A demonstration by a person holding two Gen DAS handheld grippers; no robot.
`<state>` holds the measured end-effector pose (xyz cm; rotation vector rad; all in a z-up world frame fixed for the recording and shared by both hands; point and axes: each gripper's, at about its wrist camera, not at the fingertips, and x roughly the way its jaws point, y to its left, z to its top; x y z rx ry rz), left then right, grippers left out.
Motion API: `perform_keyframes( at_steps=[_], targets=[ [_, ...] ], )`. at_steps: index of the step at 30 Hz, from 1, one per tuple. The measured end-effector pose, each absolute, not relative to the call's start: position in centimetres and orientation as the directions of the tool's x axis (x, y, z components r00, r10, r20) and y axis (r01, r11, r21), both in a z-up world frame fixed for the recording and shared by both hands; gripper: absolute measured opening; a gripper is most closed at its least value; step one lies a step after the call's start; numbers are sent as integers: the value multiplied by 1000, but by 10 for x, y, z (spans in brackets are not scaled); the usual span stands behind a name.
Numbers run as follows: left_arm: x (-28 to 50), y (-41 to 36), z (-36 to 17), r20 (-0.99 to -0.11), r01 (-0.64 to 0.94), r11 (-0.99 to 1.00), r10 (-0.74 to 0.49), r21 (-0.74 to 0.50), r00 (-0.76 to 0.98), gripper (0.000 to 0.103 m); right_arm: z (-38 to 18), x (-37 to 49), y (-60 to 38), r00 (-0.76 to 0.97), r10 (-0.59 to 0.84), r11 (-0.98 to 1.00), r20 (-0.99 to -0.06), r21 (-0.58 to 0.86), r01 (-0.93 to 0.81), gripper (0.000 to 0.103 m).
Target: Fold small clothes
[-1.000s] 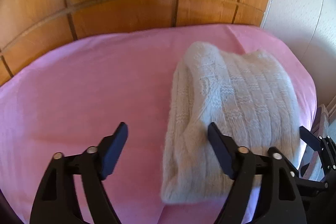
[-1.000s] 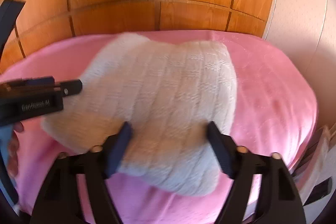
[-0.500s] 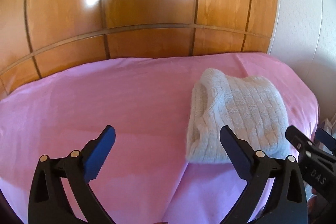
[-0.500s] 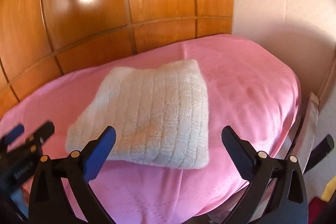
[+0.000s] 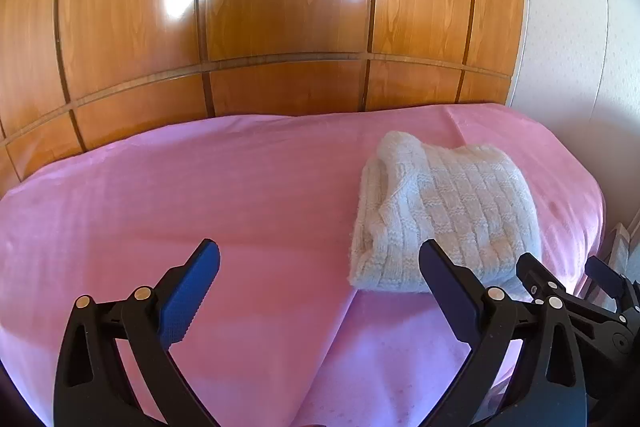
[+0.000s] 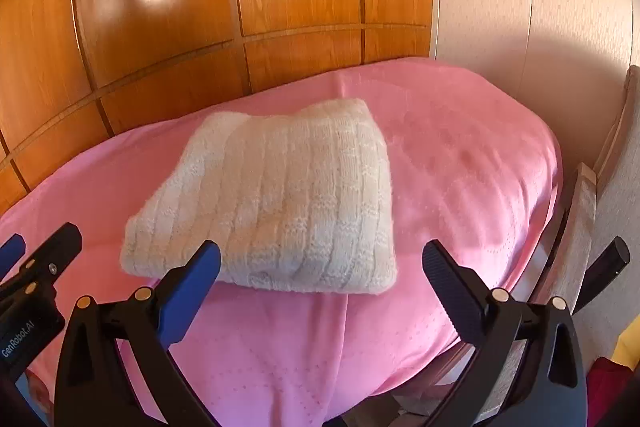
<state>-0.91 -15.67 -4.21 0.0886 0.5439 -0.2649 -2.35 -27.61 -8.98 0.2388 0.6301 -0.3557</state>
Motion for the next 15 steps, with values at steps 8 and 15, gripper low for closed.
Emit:
perform_keyframes(
  at_steps=[8, 15],
  targets=[
    [-9, -162, -43, -526, 273, 961, -207, 50, 825, 99, -90, -22, -279, 755, -264, 911, -601, 102, 400, 101],
    [-6, -161, -44, -537, 270, 962, -204, 46, 819, 99, -92, -22, -280, 752, -258, 911, -606, 107, 399, 101]
  ],
)
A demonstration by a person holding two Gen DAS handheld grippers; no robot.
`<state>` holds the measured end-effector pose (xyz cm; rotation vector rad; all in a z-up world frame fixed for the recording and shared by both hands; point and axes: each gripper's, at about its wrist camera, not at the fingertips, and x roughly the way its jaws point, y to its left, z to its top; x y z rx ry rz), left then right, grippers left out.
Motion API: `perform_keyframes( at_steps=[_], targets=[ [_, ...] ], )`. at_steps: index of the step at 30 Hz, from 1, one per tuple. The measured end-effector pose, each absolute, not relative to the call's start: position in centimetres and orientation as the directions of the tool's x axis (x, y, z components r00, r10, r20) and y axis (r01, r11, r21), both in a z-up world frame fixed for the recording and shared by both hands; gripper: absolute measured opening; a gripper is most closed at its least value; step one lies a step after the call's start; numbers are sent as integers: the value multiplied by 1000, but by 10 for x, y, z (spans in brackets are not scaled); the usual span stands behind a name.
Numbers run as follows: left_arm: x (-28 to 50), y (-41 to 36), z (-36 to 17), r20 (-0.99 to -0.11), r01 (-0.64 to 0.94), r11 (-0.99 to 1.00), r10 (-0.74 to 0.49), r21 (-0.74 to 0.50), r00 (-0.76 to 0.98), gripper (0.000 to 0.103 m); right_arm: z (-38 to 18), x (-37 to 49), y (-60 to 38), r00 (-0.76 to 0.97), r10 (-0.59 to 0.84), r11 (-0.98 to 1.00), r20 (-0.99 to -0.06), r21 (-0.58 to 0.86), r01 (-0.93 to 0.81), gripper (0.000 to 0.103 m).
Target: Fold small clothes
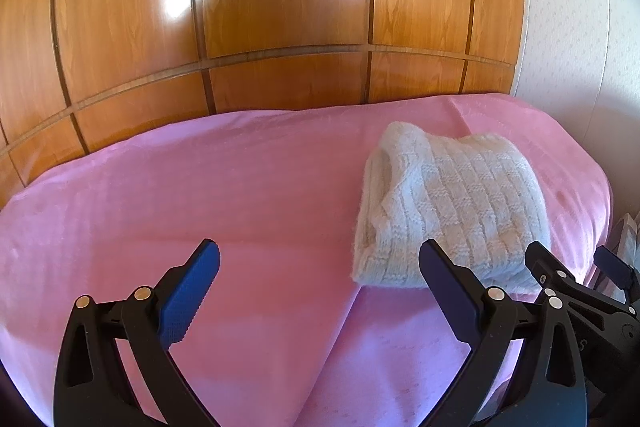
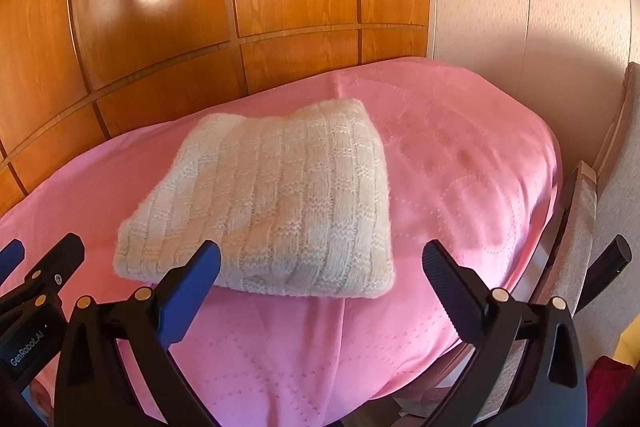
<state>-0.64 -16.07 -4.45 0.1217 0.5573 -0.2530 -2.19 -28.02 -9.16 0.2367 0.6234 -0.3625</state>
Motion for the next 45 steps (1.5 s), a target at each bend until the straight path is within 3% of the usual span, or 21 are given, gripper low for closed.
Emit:
perform_keyframes(
  at_steps=[28, 38, 45],
  targets=[
    [-15, -150, -35, -470, 247, 969, -207, 24, 858, 99, -89, -26, -268, 764, -267, 919, -588, 83, 385, 101],
    [-11, -151, -40, -476, 236, 971, -193, 33, 858, 99, -96, -22, -268, 754, -250, 923, -608, 86, 375, 101],
    [-4, -154, -48, -529, 225, 974, -182, 16, 829, 99, -94, -22, -268, 760, -248, 923, -600, 92, 373, 101]
  ],
)
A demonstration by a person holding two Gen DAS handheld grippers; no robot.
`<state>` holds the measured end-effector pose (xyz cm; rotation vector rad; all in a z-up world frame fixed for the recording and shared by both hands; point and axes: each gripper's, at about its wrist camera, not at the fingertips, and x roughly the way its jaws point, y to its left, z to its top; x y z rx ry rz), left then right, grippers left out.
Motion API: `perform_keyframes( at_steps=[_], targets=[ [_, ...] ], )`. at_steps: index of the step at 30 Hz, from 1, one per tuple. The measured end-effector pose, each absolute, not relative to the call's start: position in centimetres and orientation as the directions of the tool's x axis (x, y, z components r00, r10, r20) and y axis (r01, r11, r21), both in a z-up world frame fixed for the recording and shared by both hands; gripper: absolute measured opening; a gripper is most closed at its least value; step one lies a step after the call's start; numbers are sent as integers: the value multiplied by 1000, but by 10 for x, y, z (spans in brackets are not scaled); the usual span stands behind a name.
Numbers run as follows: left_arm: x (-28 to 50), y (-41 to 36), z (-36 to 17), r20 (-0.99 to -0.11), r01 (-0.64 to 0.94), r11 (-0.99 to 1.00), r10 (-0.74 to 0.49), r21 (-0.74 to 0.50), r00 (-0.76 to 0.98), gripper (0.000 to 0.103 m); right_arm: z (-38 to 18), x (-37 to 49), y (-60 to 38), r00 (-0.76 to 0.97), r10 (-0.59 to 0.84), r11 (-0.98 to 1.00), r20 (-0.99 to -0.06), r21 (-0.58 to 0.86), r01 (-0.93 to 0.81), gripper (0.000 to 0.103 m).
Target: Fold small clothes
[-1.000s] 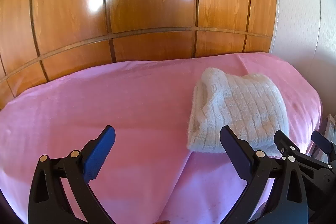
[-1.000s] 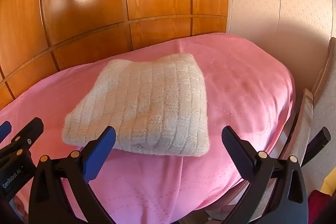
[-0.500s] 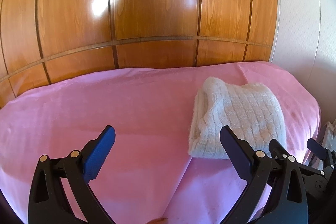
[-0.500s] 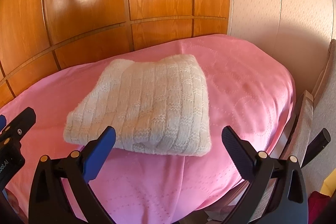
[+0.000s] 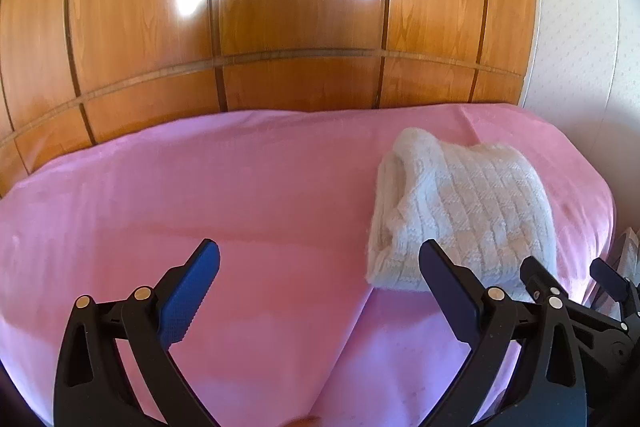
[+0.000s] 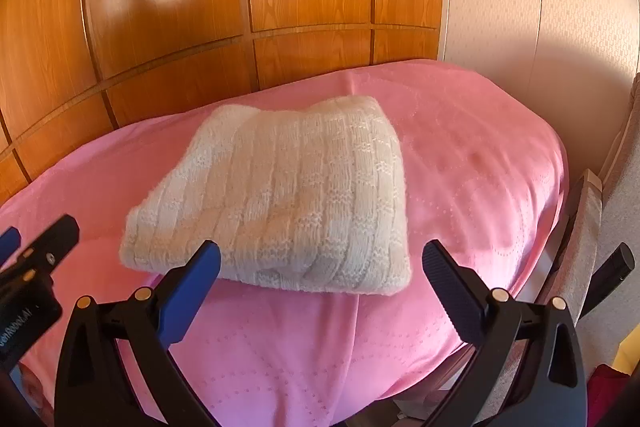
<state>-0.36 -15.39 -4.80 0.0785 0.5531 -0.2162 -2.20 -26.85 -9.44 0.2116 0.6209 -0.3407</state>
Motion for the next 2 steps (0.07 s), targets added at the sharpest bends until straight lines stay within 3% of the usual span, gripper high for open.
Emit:
perform_keyframes(
  at_steps=[2],
  targets=[
    [-2, -153, -50, -539, 214, 977, -174, 13, 824, 99, -94, -22, -268, 759, -249, 923, -601, 91, 374, 101]
  ],
)
